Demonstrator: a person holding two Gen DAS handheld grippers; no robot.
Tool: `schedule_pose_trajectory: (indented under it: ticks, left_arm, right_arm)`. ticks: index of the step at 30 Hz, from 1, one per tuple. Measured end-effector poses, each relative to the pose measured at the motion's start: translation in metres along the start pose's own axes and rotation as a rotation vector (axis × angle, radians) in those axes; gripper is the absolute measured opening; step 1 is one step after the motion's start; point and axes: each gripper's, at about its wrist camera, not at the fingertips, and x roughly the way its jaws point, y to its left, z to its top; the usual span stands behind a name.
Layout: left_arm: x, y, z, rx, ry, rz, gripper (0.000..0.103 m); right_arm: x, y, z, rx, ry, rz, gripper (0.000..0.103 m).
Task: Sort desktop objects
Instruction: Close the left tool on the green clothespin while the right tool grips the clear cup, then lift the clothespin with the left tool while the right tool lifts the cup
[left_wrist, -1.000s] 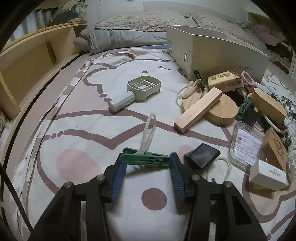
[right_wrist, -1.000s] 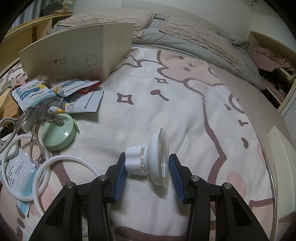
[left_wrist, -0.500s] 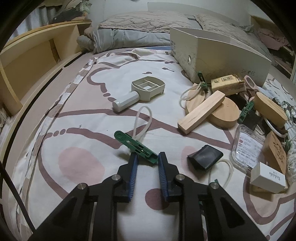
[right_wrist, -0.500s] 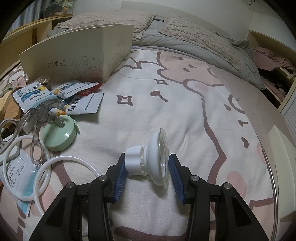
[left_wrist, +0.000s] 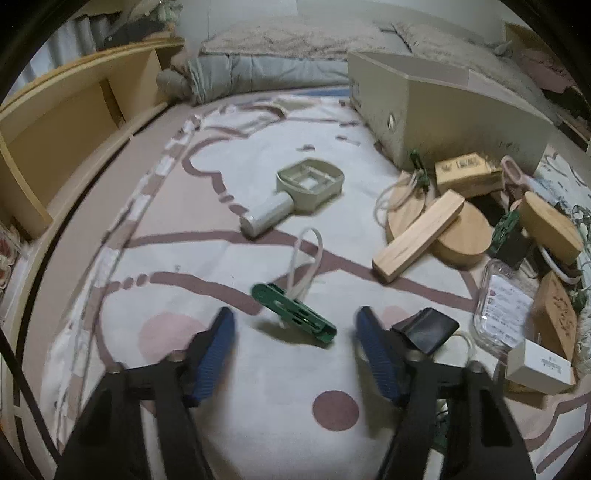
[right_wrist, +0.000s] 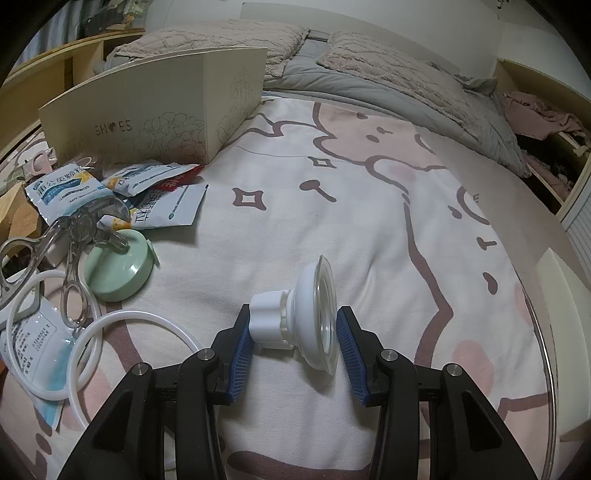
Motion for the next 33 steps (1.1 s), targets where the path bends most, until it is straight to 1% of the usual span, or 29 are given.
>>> schedule_pose_trajectory:
  ticks: [2, 4, 5, 10, 11, 12, 14, 15, 18, 22, 26, 33]
  left_arm:
    - [0.006, -0.002, 0.0, -0.009, 0.026, -0.006, 0.05]
    - [0.007, -0.002, 0.001, -0.026, 0.03, -0.022, 0.049]
    - [0.007, 0.0, 0.003, -0.044, 0.035, -0.034, 0.047]
    - [0.011, 0.008, 0.005, -0.128, 0.048, -0.05, 0.033]
    - [0.011, 0.01, 0.005, -0.148, 0.046, -0.053, 0.029]
    - [0.011, 0.012, 0.005, -0.16, 0.044, -0.054, 0.022]
    - [0.01, 0.017, 0.003, -0.191, 0.042, -0.067, 0.012]
    - [0.009, 0.018, 0.003, -0.2, 0.041, -0.071, 0.01]
    - [0.007, 0.02, 0.0, -0.217, 0.032, -0.091, 0.01]
    - [0.003, 0.02, -0.001, -0.215, 0.015, -0.093, 0.01]
    - [-0.004, 0.02, -0.001, -0.215, -0.006, -0.093, 0.01]
    - [-0.015, 0.017, 0.004, -0.215, -0.043, -0.098, 0.01]
  right_arm:
    - [0.0, 0.0, 0.0, 0.001, 0.0, 0.001, 0.045]
    - [0.0, 0.0, 0.0, 0.001, 0.001, -0.001, 0.045]
    - [0.0, 0.0, 0.0, 0.002, 0.001, -0.001, 0.045]
    - [0.0, 0.0, 0.0, 0.001, 0.001, -0.002, 0.045]
    - [0.0, 0.0, 0.0, 0.001, 0.001, -0.002, 0.045]
    - [0.0, 0.0, 0.0, 0.0, 0.001, -0.003, 0.045]
    - [0.0, 0.0, 0.0, 0.001, -0.001, -0.003, 0.045]
    - [0.0, 0.0, 0.0, 0.001, -0.002, -0.003, 0.045]
    - [-0.001, 0.0, -0.001, -0.001, -0.007, -0.005, 0.045]
    - [-0.003, -0.002, 0.0, 0.008, -0.01, 0.004, 0.044]
    - [-0.009, -0.002, 0.004, 0.012, -0.025, 0.003, 0.037]
    - [-0.018, -0.006, 0.008, 0.056, -0.046, 0.039, 0.036]
